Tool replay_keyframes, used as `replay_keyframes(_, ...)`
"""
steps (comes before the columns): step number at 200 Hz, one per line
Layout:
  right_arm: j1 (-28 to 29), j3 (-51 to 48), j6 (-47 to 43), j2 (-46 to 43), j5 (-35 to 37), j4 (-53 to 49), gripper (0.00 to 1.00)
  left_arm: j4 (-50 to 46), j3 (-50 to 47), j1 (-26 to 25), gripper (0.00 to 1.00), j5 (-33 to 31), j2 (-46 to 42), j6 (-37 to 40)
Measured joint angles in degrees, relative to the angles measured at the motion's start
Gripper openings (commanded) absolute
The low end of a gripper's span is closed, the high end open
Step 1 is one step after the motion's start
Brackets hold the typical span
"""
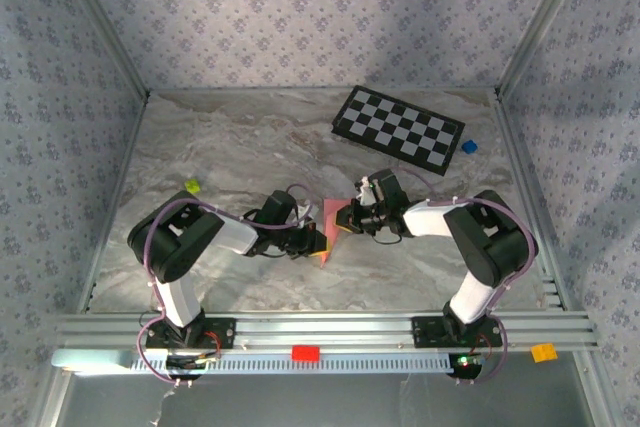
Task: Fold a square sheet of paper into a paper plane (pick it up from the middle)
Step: Fold the wing for the fifth time at the center of the table.
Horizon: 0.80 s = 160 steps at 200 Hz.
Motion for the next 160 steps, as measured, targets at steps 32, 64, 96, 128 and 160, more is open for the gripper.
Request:
replay_keyframes(32,-0.02,0.70,0.00,0.79,-0.37,0.07,0.07,0.57,0.02,0.46,0.00,1.09,0.48,-0.59)
replay_keyframes(64,-0.02,1.14,0.00,1.90,-0.50,0.33,0.07,1.22,0.00,0.92,0.00,2.12,0.96,-0.94)
replay_keyframes(96,-0.02,1.49,-0.02,2.86,-0.61,0.46,0.07,1.46,0.00,1.05,0.00,2.60,1.18,-0.96)
replay_keyframes(128,-0.11,1.51,0.00,4.74,-0.59,0.85,0.07,1.66,-0.11,1.11,0.00,2.67,1.20,-0.94)
replay_keyframes(160,-0.39,1.73,0.04,5.55,-1.68,1.38,0.07,1.66,-0.15,1.18,0.09,2.78,1.20,-0.83)
